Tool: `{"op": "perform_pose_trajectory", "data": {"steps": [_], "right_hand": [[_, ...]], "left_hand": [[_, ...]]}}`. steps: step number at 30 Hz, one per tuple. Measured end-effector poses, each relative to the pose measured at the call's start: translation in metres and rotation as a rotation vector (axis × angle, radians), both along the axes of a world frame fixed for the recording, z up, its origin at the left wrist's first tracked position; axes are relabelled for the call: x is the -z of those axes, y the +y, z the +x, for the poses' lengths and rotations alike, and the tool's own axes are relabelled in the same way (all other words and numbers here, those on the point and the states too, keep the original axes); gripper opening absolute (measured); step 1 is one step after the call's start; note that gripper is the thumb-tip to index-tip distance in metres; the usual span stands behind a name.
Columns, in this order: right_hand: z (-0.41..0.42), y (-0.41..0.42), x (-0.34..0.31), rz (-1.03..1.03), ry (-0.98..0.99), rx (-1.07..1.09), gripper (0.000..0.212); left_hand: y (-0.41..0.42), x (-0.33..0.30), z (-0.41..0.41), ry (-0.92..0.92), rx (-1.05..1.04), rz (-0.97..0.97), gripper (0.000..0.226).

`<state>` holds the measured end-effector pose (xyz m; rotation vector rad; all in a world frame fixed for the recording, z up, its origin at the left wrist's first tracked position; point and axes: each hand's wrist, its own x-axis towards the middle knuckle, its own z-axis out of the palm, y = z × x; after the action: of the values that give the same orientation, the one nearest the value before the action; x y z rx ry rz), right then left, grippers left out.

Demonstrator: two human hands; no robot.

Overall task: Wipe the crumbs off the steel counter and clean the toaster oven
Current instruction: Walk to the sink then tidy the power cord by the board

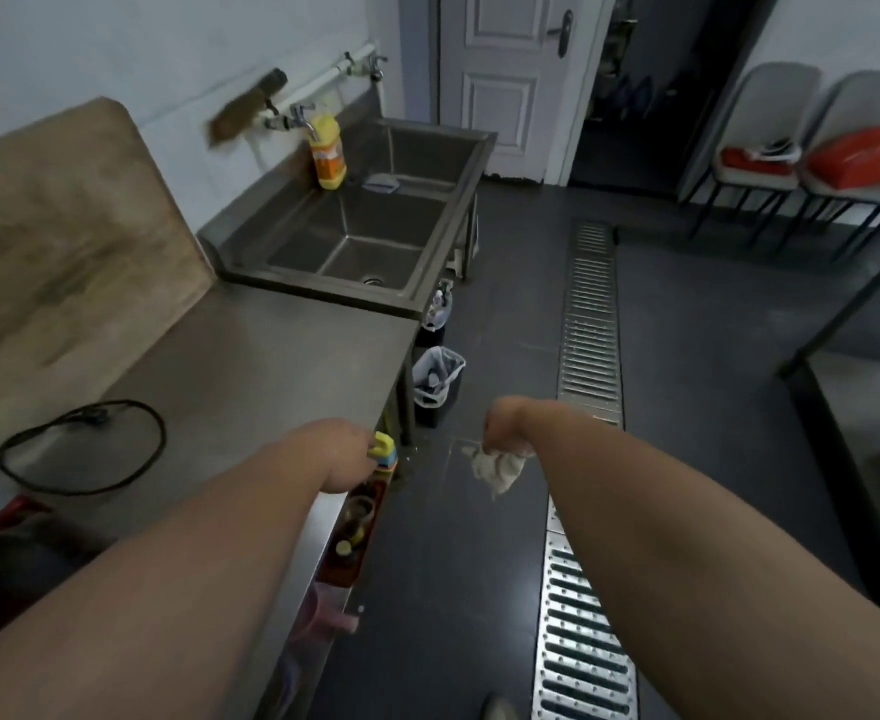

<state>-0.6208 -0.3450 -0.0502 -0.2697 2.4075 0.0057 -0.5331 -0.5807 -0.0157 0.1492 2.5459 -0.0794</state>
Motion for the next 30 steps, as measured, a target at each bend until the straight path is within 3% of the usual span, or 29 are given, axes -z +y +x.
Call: {"op": "perform_pose_trajectory", "data": {"steps": [5, 11, 16, 25, 30], "right_hand": [[-0.065, -0.002, -0.01, -0.112, 0.028, -0.114, 0.023], [-0.145, -0.036, -0.007, -0.284, 0.085, -0.131, 0.027], [-0.235, -0.086, -0.02, -0.316, 0.129, -0.075, 0.027], [-0.346, -0.155, -0.043, -0.343, 0.177, -0.072, 0.023], [-0.406, -0.187, -0.041, -0.332, 0.18, -0.121, 0.019]], "left_hand": [[0.012, -0.004, -0.064, -0.007, -0.011, 0.017, 0.045], [-0.035, 0.004, -0.15, 0.002, -0.085, -0.033, 0.051], [-0.095, -0.001, -0.248, 0.037, -0.142, -0.034, 0.05], [-0.152, -0.017, -0.343, 0.063, -0.133, 0.035, 0.047], [-0.191, 0.008, -0.379, 0.007, -0.199, 0.064, 0.049]]}}
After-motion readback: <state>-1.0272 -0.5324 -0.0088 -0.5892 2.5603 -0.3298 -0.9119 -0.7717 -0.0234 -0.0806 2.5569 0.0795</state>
